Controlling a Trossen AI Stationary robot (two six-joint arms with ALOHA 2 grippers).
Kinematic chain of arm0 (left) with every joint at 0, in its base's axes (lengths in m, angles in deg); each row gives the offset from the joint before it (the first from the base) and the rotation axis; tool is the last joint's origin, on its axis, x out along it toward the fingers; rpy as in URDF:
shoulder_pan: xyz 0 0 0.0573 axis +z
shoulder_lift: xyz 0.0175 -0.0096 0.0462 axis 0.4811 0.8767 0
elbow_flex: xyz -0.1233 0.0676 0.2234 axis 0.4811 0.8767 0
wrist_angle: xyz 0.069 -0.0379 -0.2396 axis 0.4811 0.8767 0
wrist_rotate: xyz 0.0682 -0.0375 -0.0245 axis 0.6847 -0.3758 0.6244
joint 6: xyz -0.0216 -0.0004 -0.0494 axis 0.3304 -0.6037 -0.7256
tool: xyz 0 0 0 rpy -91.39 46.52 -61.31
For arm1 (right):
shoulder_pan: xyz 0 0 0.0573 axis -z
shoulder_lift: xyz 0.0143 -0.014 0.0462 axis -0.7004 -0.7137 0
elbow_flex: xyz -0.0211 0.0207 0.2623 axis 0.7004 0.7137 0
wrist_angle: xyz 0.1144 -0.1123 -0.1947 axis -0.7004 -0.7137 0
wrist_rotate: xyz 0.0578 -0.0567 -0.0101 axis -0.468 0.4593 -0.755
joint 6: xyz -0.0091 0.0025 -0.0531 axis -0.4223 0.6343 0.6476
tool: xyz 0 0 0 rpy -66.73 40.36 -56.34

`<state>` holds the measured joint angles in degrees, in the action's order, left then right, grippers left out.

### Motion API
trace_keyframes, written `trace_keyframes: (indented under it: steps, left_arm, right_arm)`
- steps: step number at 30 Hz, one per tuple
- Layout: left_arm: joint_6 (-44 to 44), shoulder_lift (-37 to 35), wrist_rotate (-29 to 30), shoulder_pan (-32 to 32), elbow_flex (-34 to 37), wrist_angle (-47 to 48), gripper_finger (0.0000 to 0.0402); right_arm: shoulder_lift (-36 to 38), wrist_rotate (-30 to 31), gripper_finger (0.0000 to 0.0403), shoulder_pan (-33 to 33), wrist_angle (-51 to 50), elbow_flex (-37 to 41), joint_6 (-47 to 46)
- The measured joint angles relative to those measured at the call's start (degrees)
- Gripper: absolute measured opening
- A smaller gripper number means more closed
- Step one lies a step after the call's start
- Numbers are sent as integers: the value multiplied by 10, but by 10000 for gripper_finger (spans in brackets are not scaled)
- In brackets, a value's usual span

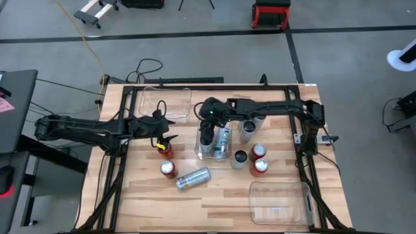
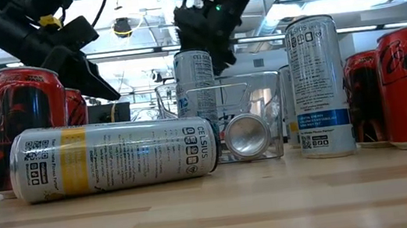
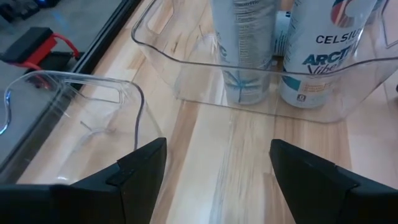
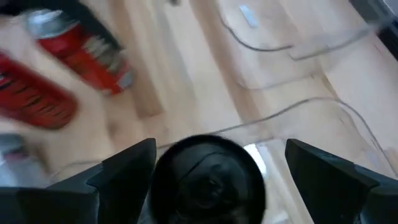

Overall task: Sort soda cans
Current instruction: Remove the white blue soda can from the middle transparent bin

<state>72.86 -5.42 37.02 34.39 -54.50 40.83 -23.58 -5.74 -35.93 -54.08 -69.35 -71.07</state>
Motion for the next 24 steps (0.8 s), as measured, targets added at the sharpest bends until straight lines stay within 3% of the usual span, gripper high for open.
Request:
trace_keyframes:
  steps: [11,14,19,24]
  left_arm:
    - [10,0,0,9,0,0,280]
    - [10,0,0,9,0,0,280]
    - [8,0,0,9,0,0,280]
    - [21,1,13,9,1,-15,280]
  right_arm:
    - [-1,14,366,6,-43,1,-16]
    - [-1,16,337,6,-50,1,-16]
    - [3,41,255,6,-55,1,-14]
    - [20,47,251,5,-63,2,5]
